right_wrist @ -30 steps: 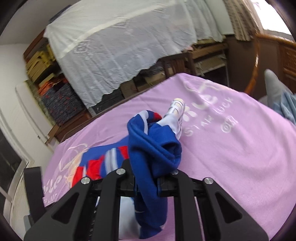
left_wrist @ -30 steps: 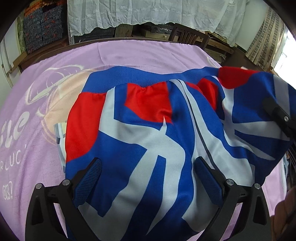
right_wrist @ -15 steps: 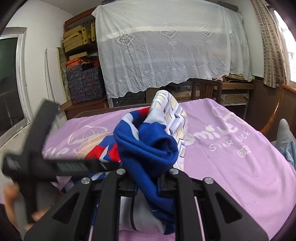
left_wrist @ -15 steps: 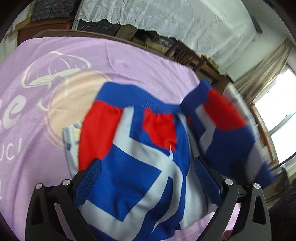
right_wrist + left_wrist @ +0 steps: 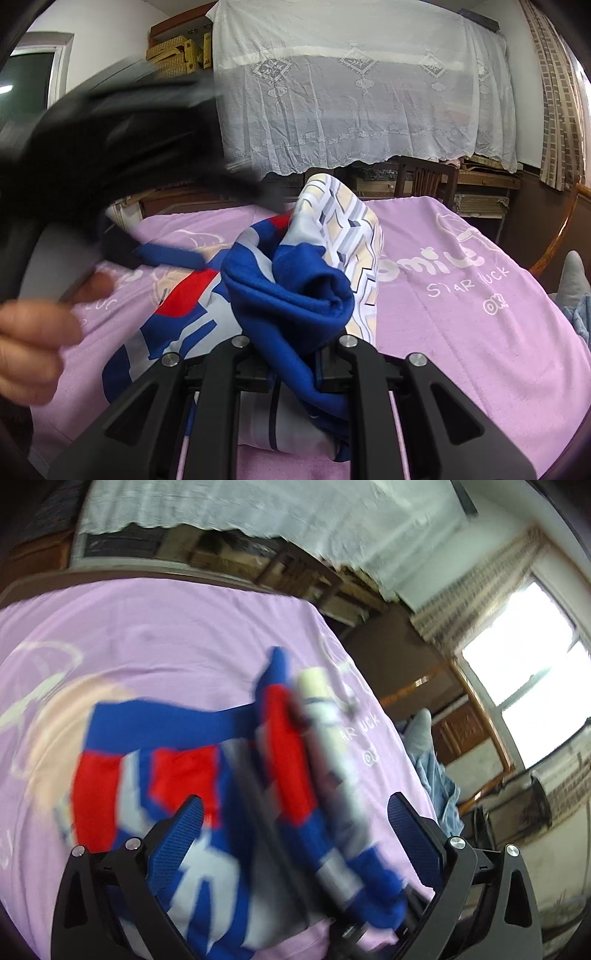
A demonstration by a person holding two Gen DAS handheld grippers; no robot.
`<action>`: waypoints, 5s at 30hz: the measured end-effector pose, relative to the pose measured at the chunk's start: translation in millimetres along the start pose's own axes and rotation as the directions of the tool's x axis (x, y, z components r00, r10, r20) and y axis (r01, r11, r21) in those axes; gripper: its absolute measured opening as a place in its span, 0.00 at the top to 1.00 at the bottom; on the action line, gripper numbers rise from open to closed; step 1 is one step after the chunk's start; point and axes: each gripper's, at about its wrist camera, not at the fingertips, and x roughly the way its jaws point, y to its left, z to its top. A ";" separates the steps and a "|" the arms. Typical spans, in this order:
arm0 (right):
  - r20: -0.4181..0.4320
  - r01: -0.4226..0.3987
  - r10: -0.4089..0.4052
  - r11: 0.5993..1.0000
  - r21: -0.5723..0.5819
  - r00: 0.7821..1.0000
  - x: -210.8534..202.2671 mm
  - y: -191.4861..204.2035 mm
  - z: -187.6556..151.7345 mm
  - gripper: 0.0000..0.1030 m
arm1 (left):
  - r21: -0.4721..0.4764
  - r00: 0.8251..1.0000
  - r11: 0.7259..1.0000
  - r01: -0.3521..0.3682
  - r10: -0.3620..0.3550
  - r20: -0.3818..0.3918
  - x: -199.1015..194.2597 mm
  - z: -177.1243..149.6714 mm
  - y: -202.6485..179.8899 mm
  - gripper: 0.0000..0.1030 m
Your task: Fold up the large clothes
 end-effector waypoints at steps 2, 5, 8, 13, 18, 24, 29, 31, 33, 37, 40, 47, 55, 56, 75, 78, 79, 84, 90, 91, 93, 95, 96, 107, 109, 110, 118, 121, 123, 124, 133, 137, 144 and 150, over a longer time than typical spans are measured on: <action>-0.003 -0.002 0.002 1.000 -0.004 1.000 0.7 0.4 -0.3 0.86 | 0.049 0.997 0.998 -0.029 0.032 -0.069 22.5 11.6 -11.2 0.03; -0.011 -0.012 0.011 1.000 -0.002 1.000 1.6 -0.7 -0.1 0.86 | 0.068 0.988 0.992 -0.106 0.112 -0.103 46.0 19.3 -10.3 0.27; -0.024 -0.027 0.027 1.000 0.013 0.999 1.8 -4.5 0.3 0.86 | 0.030 0.985 0.998 -0.052 0.056 -0.162 59.9 23.2 0.0 0.78; -0.007 -0.116 0.118 0.985 0.131 0.993 -4.2 -26.1 6.9 0.86 | 0.132 0.986 0.983 -0.126 0.139 -0.094 39.8 22.8 -27.3 0.82; 0.092 -0.173 0.161 0.976 0.133 0.983 -25.1 -29.7 16.7 0.86 | 0.207 0.982 0.961 -0.186 0.189 0.007 2.1 25.8 -53.2 0.82; 0.085 -0.172 0.176 0.984 -0.055 0.981 -32.1 19.2 37.4 0.86 | 0.131 0.982 0.975 -0.177 0.166 0.091 -50.6 20.5 -7.9 0.82; 0.022 -0.161 0.171 0.955 -0.249 0.985 -18.6 78.5 32.6 0.86 | 0.031 0.985 0.989 -0.142 0.138 0.106 -71.4 3.4 52.1 0.81; -0.022 -0.145 0.147 0.924 -0.355 0.989 -7.4 104.5 21.9 0.84 | -0.025 0.988 0.993 -0.116 0.118 0.103 -69.4 -7.7 79.1 0.80; -0.052 -0.118 0.105 0.880 -0.460 0.993 3.5 126.2 8.0 0.83 | -0.080 0.991 0.993 -0.088 0.096 0.095 -65.0 -18.0 107.1 0.78; -0.105 -0.087 0.027 0.767 -0.635 0.994 27.8 159.5 -26.3 0.81 | -0.130 0.992 0.987 -0.092 0.102 0.070 -50.5 -32.9 142.3 0.73; -0.143 -0.098 -0.003 0.713 -0.695 0.990 44.3 173.2 -44.8 0.76 | -0.147 0.990 0.982 -0.117 0.128 0.062 -45.1 -38.6 157.5 0.62; -0.203 -0.145 -0.013 0.657 -0.739 0.979 57.0 183.6 -56.1 0.67 | -0.146 0.976 0.970 -0.197 0.208 0.062 -41.5 -43.1 169.8 0.35; -0.223 -0.206 0.060 0.663 -0.720 0.973 47.7 171.7 -49.7 0.46 | -0.136 0.954 0.951 -0.277 0.290 0.083 -48.3 -50.6 171.2 0.17; -0.222 -0.217 0.079 0.663 -0.716 0.972 43.4 169.6 -48.8 0.41 | -0.145 0.955 0.952 -0.270 0.284 0.085 -51.0 -52.7 172.8 0.17; -0.061 -0.312 0.307 0.941 -0.127 0.950 -20.7 10.9 74.5 0.73 | -0.054 0.874 0.926 -0.375 0.372 0.313 -121.7 -59.2 69.6 0.20; -0.128 -0.301 0.291 0.951 -0.068 0.948 6.0 2.3 77.7 0.82 | -0.026 0.880 0.924 -0.381 0.371 0.295 -106.3 -54.5 59.1 0.20; -0.147 -0.298 0.286 0.952 -0.074 0.947 16.9 4.0 76.3 0.82 | -0.023 0.882 0.922 -0.386 0.377 0.283 -99.2 -53.4 60.5 0.20; -0.214 -0.310 0.282 0.944 -0.116 0.935 37.6 29.3 44.1 0.82 | -0.052 0.900 0.917 -0.395 0.398 0.179 -63.6 -64.1 92.0 0.18; -0.218 -0.321 0.289 0.938 -0.129 0.932 41.8 36.8 21.0 0.81 | -0.114 0.927 0.935 -0.337 0.350 0.137 -52.8 -73.2 117.7 0.12; -0.221 -0.325 0.293 0.938 -0.122 0.930 42.7 35.9 19.9 0.81 | -0.110 0.923 0.932 -0.346 0.359 0.136 -51.3 -73.5 117.7 0.11; -0.231 -0.333 0.303 0.937 -0.103 0.924 48.3 32.5 20.8 0.81 | -0.095 0.914 0.924 -0.372 0.382 0.135 -47.6 -74.3 116.9 0.08; -0.238 -0.338 0.309 0.937 -0.091 0.921 51.7 30.7 20.2 0.81 | -0.091 0.909 0.919 -0.384 0.394 0.136 -45.9 -73.6 117.5 0.05; -0.238 -0.338 0.310 0.937 -0.090 0.921 52.4 30.7 19.6 0.81 | -0.094 0.910 0.919 -0.383 0.393 0.135 -45.8 -74.0 119.4 0.04; -0.191 -0.306 0.294 0.952 -0.035 0.937 33.9 18.5 26.5 0.59 | -0.084 0.850 0.880 -0.468 0.474 0.230 -79.2 -93.4 83.6 0.06; -0.156 -0.316 0.312 0.949 0.000 0.937 18.5 12.5 30.1 0.58 | -0.056 0.833 0.869 -0.492 0.488 0.262 -86.2 -103.3 66.8 0.06; -0.141 -0.321 0.319 0.947 0.011 0.937 11.6 10.7 30.9 0.57 | -0.044 0.820 0.860 -0.508 0.499 0.280 -89.2 -109.3 58.6 0.06; -0.076 -0.318 0.317 0.948 -0.009 0.946 -28.3 12.6 14.2 0.44 | 0.010 0.711 0.775 -0.632 0.575 0.405 -89.8 -146.3 8.6 0.05; -0.079 -0.310 0.310 0.951 0.005 0.947 -28.7 7.1 12.3 0.44 | 0.017 0.685 0.749 -0.663 0.597 0.419 -85.8 -149.9 4.9 0.05; -0.090 -0.307 0.308 0.951 0.026 0.947 -25.5 3.0 11.2 0.44 | 0.012 0.685 0.746 -0.665 0.604 0.409 -82.4 -149.2 10.8 0.05; -0.098 -0.303 0.305 0.952 0.034 0.947 -23.0 1.1 10.2 0.44 | 0.009 0.685 0.745 -0.667 0.608 0.402 -80.3 -149.0 13.3 0.05; -0.171 -0.269 0.273 0.962 0.045 0.947 -7.7 1.3 -0.2 0.32 | 0.023 0.665 0.707 -0.707 0.654 0.361 -67.4 -147.6 25.0 0.04; -0.179 -0.276 0.285 0.958 0.075 0.942 -5.9 -3.4 -1.1 0.31 | 0.004 0.677 0.719 -0.695 0.652 0.341 -67.6 -147.2 30.8 0.04; -0.158 -0.291 0.302 0.952 0.093 0.940 -10.7 -9.1 0.9 0.23 | -0.039 0.749 0.800 -0.598 0.576 0.327 -81.9 -144.7 40.5 0.04; -0.113 -0.387 0.417 0.896 0.217 0.902 -13.7 -27.5 7.5 0.14 | -0.155 0.902 0.944 -0.293 0.326 0.282 -108.0 -124.6 67.4 0.04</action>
